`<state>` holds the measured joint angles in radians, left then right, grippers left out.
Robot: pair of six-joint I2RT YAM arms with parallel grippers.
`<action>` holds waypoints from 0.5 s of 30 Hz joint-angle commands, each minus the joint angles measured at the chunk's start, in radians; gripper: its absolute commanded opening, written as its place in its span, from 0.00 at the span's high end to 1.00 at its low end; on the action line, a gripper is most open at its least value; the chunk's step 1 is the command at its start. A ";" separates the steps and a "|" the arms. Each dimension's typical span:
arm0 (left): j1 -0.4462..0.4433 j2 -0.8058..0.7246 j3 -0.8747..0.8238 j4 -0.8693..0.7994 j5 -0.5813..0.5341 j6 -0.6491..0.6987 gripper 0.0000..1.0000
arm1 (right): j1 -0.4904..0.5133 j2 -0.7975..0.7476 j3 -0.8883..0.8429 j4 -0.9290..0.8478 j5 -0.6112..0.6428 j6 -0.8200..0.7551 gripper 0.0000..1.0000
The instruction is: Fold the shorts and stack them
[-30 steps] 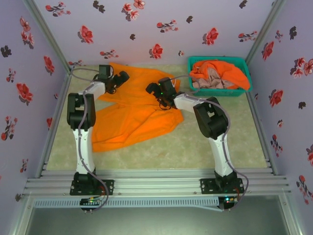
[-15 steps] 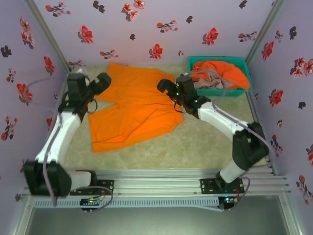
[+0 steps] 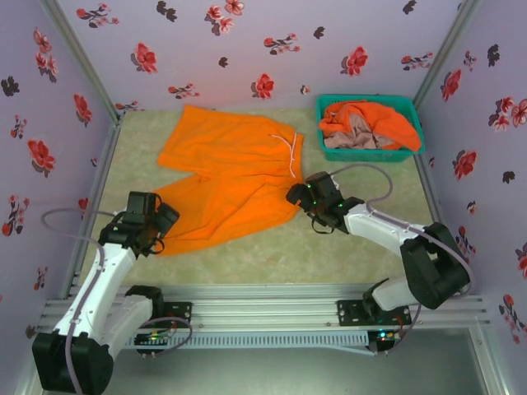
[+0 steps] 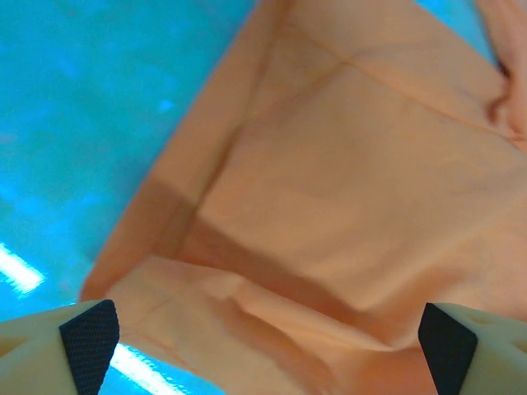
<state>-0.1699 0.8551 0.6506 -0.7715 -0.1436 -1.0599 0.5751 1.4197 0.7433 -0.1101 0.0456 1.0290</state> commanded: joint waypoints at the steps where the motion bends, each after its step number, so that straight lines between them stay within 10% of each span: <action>1: -0.007 0.010 -0.047 -0.084 -0.095 -0.107 0.07 | 0.003 0.007 -0.025 0.023 0.024 0.065 0.09; 15: -0.016 0.172 -0.160 0.147 -0.075 -0.132 0.31 | -0.006 0.139 0.032 0.054 0.026 0.073 0.25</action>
<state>-0.1787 1.0054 0.5102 -0.6895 -0.1921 -1.1801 0.5743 1.5253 0.7372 -0.0765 0.0498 1.0931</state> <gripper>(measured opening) 0.704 0.751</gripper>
